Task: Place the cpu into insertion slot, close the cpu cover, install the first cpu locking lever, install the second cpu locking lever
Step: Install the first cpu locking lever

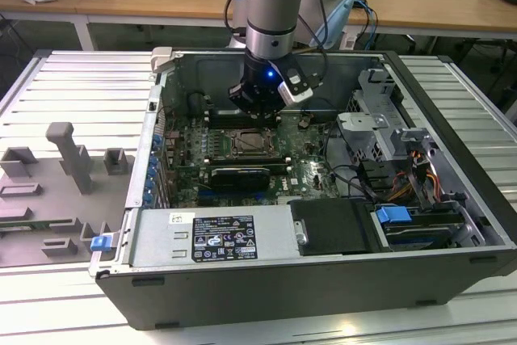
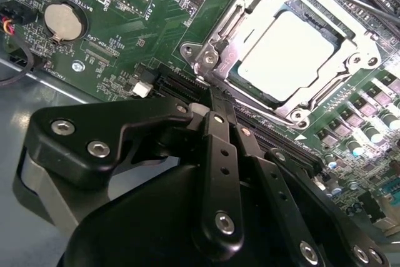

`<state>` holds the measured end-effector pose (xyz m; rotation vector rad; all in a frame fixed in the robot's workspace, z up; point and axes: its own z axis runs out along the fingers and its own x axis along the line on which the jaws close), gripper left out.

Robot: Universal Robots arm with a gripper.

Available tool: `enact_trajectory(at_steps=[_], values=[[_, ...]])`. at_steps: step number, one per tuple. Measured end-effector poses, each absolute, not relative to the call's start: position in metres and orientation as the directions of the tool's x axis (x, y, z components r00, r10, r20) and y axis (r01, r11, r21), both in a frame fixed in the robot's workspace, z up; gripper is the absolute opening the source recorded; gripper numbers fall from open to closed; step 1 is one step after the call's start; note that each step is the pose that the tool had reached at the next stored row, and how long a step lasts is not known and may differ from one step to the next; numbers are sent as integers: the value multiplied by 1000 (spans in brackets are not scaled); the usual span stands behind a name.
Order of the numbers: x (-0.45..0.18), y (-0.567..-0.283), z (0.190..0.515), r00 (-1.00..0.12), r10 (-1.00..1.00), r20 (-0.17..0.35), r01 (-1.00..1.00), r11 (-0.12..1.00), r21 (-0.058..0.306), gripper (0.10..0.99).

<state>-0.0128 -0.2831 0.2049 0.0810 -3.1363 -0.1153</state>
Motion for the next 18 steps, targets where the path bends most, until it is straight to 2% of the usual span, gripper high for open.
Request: enact_trajectory(at_steps=[18], values=[[-13, -284, 202, -999, -52, 5, -51, 996, 72, 106]])
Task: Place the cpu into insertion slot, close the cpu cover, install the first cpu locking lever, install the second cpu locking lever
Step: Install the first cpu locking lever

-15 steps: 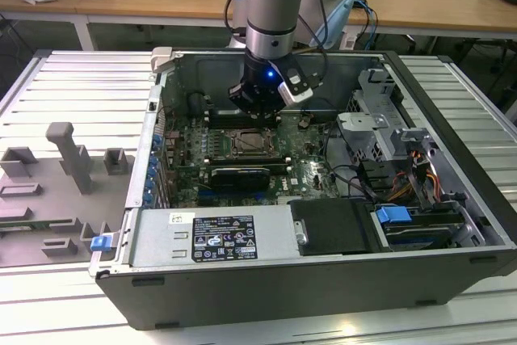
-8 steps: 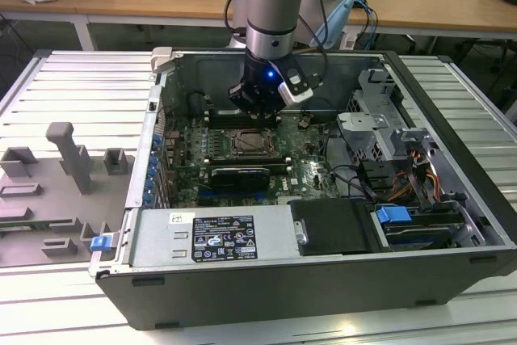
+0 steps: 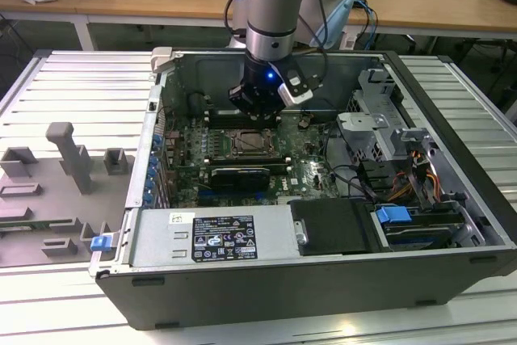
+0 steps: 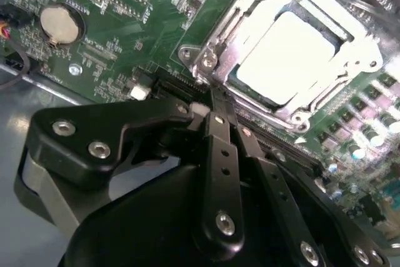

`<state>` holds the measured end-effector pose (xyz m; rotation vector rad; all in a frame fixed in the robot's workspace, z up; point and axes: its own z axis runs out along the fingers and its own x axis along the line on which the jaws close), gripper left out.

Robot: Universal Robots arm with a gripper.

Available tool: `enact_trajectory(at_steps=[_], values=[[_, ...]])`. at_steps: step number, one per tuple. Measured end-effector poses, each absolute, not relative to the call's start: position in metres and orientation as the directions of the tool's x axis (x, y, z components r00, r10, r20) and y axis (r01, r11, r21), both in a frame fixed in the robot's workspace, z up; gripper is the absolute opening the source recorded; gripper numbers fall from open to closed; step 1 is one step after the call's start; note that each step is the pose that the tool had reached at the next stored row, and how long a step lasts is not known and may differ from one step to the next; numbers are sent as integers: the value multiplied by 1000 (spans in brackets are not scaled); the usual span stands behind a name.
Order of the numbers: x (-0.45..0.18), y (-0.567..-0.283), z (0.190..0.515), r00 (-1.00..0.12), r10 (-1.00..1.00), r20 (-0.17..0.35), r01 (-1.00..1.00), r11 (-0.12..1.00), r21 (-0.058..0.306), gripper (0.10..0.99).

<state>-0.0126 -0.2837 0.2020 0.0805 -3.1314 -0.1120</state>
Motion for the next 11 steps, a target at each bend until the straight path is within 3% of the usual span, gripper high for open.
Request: enact_trajectory(at_steps=[11], values=[[-13, -290, 217, -999, -52, 7, -51, 996, 72, 106]])
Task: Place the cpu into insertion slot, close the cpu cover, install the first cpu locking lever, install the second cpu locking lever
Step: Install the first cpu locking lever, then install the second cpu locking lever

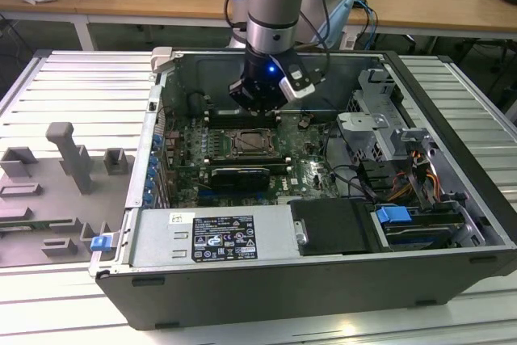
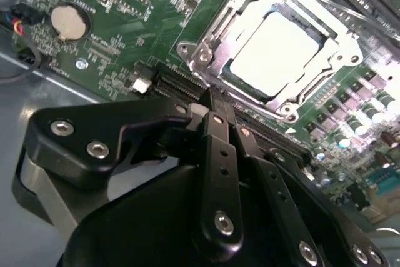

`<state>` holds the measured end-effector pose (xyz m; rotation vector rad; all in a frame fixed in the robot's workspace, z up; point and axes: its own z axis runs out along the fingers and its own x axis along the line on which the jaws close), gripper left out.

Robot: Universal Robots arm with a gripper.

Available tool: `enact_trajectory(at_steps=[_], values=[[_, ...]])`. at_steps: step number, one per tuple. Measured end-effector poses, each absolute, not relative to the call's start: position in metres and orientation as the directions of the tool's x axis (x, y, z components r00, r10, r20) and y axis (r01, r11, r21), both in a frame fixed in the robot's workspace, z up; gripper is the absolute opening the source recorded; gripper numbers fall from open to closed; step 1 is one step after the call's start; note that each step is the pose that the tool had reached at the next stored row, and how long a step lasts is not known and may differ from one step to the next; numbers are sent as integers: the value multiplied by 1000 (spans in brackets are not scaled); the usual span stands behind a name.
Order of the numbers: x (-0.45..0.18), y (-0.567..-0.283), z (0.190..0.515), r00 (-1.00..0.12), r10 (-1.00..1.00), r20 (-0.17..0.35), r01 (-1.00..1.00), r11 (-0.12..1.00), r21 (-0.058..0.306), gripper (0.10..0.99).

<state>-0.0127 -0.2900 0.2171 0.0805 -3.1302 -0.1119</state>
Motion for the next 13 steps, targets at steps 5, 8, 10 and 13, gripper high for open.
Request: enact_trajectory(at_steps=[5, 8, 10, 13], values=[[-13, -294, 217, -999, -52, 7, -51, 996, 72, 106], [-13, -295, 217, -999, -52, 7, -51, 996, 72, 106], [-13, -296, 217, -999, -52, 7, -51, 996, 72, 106], [-13, -297, 217, -999, -52, 7, -51, 996, 72, 106]])
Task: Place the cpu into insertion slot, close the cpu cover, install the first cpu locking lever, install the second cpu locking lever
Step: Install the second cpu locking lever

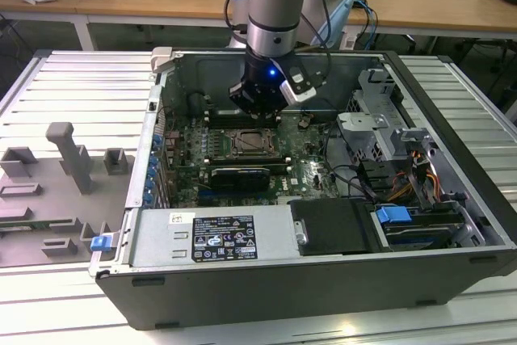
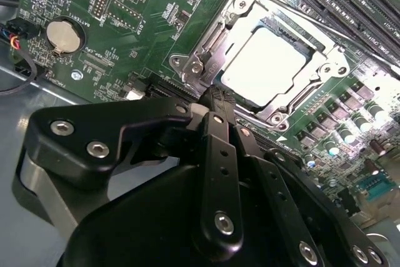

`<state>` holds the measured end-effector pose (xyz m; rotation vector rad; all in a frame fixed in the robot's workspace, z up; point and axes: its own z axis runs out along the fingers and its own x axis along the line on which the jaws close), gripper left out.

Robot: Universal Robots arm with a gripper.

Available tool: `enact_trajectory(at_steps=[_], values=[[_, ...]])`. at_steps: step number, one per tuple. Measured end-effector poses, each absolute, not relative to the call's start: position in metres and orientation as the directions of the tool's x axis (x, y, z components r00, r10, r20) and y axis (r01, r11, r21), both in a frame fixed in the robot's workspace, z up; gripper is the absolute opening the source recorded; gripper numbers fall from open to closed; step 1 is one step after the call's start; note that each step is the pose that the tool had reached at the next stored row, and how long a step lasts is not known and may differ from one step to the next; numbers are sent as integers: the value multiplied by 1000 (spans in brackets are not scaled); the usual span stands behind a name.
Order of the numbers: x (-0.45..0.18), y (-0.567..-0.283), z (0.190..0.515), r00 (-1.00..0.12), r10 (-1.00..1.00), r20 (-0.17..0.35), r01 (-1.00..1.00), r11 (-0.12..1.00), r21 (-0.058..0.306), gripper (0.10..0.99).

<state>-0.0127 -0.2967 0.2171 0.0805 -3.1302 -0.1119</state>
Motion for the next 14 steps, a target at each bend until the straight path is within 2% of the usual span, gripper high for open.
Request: enact_trajectory(at_steps=[14], values=[[-13, -301, 217, -999, -52, 7, -51, 996, 72, 106]])
